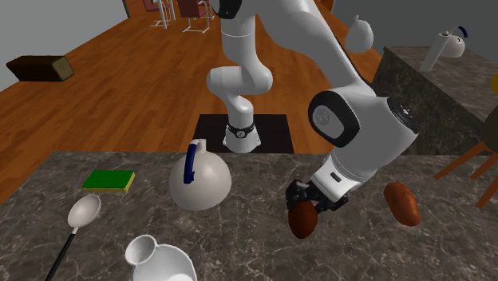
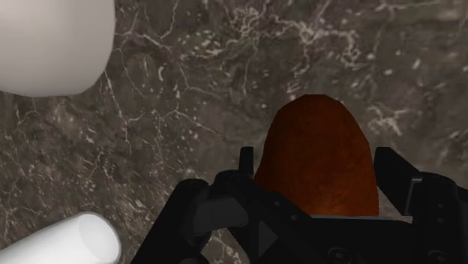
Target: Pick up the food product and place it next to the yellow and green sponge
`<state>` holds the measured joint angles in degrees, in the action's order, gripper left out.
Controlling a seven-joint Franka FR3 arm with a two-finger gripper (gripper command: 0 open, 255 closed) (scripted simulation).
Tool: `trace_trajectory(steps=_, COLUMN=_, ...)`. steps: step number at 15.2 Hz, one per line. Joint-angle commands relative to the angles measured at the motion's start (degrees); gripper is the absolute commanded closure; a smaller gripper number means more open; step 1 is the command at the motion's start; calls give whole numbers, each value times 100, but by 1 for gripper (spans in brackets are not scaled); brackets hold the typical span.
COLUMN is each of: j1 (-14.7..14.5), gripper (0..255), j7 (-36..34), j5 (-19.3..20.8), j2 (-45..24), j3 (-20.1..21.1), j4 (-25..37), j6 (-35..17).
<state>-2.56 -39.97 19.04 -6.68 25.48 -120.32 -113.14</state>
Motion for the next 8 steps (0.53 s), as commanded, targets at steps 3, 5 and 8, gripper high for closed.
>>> trace_trajectory(steps=3, j1=7, gripper=255, j7=121, j5=-109, j2=157, j3=16, j4=133, j6=254)
trace_trajectory(steps=5, j1=10, gripper=255, j7=181, j5=-158, j2=231, j3=20, j4=208, j6=385)
trace_trajectory(steps=8, j1=14, gripper=255, j7=267, j5=-224, j2=333, j3=25, j4=331, j6=584)
